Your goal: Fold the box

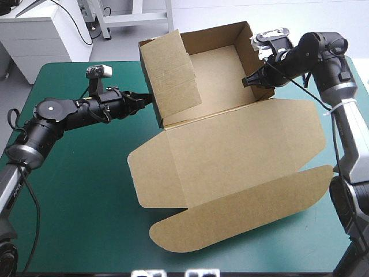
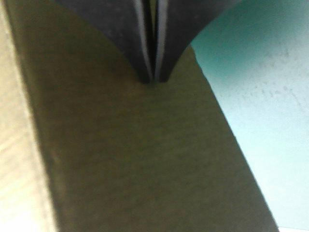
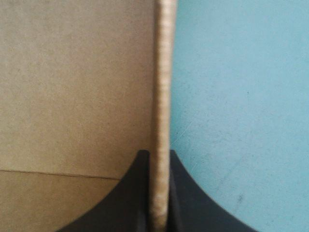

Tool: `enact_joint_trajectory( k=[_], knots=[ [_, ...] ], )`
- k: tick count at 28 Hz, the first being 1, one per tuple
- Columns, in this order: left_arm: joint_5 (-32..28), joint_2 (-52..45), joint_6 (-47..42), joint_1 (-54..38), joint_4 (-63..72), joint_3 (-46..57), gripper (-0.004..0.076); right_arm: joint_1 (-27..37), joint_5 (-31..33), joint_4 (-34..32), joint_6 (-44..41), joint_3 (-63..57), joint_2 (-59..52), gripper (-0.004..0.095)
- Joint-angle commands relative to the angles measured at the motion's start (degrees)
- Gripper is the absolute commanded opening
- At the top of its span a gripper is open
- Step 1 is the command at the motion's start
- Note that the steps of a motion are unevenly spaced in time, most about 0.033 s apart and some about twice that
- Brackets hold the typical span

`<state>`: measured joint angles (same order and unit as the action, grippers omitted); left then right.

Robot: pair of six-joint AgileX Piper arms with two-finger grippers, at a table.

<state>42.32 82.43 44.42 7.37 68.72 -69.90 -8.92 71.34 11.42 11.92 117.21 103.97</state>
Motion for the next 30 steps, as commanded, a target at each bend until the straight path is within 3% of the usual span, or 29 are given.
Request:
enact_joint_trajectory(
  k=[1,8,11,13,18,20,30],
  knots=[
    [-0.71,-2.31,-1.16,1.13,3.9,-4.07,-0.0009,0.1,0.19,1.34,-0.15,1.47,-2.69,-0.0014],
    [-0.14,-2.31,-2.7,1.29,4.21,-4.35,-0.0004,0.1,0.19,1.25,-0.03,1.47,-2.69,-0.0014],
    [1.85,-2.31,-2.47,1.29,3.82,-4.35,0.0055,0.1,0.19,1.02,-0.03,1.47,-2.69,-0.0014],
    [3.23,-2.31,-2.47,1.29,3.82,-4.59,0.0139,0.1,0.19,1.03,-0.03,1.47,-2.57,-0.0014],
    [3.84,-2.31,-2.72,1.29,6.55,-5.79,0.0485,0.1,0.19,0.9,0.09,1.47,-2.57,-0.0014],
    [3.84,-2.31,-2.72,1.29,8.64,-5.92,0.0564,0.1,0.19,0.02,0.22,1.47,-2.57,-0.0014],
    [3.96,-2.31,-4.0,1.29,9.17,-5.92,0.0571,0.1,0.19,-1.09,0.22,1.47,-2.57,-0.0014]
  ],
)
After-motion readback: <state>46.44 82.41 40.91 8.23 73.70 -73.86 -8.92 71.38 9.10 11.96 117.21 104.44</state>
